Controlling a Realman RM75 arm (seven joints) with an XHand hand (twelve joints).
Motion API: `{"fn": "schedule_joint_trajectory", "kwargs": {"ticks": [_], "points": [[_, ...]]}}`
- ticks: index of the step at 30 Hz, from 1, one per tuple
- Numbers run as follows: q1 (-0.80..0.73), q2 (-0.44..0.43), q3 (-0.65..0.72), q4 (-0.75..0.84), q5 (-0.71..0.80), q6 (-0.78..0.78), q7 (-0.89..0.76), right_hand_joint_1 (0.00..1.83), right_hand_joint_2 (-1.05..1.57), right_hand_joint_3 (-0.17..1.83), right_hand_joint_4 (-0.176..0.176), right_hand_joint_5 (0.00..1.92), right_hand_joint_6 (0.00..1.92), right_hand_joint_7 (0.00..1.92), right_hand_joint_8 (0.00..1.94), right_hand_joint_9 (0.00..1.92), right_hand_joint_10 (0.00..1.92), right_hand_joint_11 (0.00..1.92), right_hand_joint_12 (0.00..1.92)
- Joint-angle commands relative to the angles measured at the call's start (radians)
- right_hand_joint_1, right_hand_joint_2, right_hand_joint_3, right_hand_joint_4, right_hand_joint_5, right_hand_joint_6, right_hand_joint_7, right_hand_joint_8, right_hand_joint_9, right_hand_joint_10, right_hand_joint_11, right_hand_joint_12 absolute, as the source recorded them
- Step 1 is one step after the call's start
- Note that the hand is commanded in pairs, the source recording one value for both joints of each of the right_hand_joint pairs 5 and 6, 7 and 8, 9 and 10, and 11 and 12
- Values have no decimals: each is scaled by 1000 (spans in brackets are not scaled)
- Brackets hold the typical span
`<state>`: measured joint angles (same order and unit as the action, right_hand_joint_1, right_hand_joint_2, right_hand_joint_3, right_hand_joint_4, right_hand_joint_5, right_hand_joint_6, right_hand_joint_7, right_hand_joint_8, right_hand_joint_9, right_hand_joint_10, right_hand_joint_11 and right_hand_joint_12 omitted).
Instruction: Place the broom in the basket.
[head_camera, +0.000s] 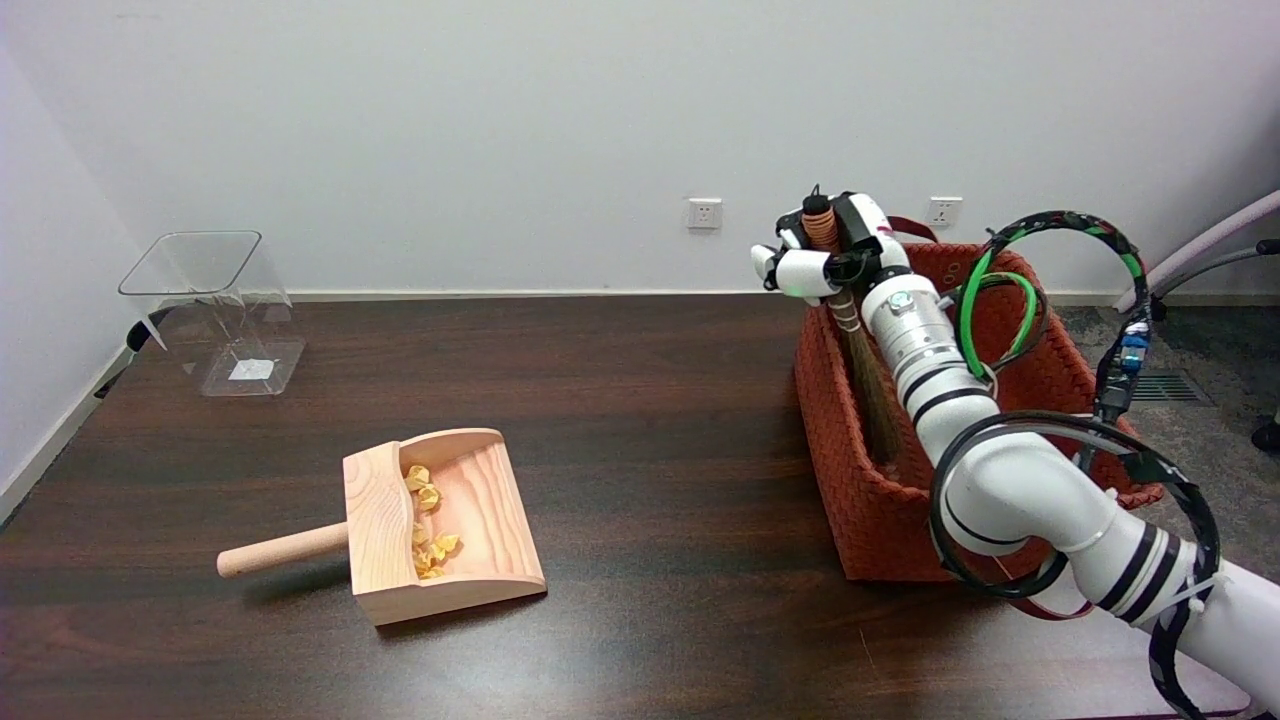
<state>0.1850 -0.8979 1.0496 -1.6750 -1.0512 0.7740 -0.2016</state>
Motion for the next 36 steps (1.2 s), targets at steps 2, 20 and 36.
{"fn": "schedule_joint_trajectory", "kwargs": {"ticks": [2, 20, 36], "points": [[0, -13, -35, 36, -15, 5, 40, 1317, 1084, 422, 0, 1920, 1920, 1920, 1920, 1920, 1920, 1920, 1920], [15, -13, -35, 55, -15, -3, 83, 1057, -916, 1711, 0, 60, 60, 101, 101, 60, 60, 60, 60], [26, -13, 96, 0, -125, -3, 75, 914, -845, 836, 0, 0, 0, 0, 0, 0, 0, 0, 0]]}}
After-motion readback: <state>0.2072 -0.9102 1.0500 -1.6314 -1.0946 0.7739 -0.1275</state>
